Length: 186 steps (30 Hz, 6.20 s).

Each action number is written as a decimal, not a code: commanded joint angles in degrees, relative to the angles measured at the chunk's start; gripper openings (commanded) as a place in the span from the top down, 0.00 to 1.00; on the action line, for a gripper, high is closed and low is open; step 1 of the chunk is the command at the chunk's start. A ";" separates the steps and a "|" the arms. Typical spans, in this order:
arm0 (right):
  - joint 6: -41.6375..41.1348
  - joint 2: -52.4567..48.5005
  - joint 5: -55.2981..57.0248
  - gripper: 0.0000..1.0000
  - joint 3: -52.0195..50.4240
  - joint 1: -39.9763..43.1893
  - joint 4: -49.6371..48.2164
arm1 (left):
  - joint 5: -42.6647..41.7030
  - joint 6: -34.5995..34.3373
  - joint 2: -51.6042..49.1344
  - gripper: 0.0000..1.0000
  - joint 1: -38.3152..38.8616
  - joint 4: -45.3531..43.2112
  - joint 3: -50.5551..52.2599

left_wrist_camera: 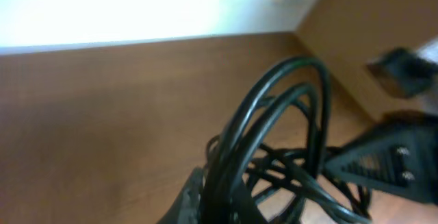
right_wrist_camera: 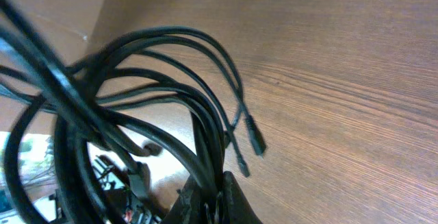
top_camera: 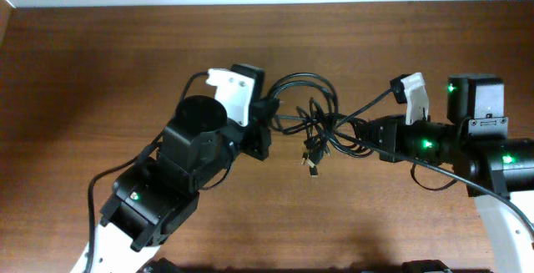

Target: Untangle cables

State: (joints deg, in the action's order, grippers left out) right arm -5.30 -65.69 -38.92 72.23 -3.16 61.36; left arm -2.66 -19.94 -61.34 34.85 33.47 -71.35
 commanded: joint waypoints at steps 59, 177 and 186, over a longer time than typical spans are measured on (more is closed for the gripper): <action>-4.59 -0.63 22.38 0.21 0.07 1.66 1.95 | -3.21 -18.45 -4.39 1.00 -0.13 -3.56 -0.90; -54.01 -8.94 -38.53 0.96 0.11 4.28 -72.76 | -28.04 -50.82 -18.36 0.14 3.78 -10.99 -0.92; -57.83 -8.94 -38.42 0.96 0.11 4.28 -72.76 | -28.85 -51.45 -18.38 0.31 3.78 -16.06 -0.92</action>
State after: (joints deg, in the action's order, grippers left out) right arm -61.67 -75.26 -77.21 71.26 1.39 -10.90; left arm -31.11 -71.22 -79.42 38.46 18.76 -71.83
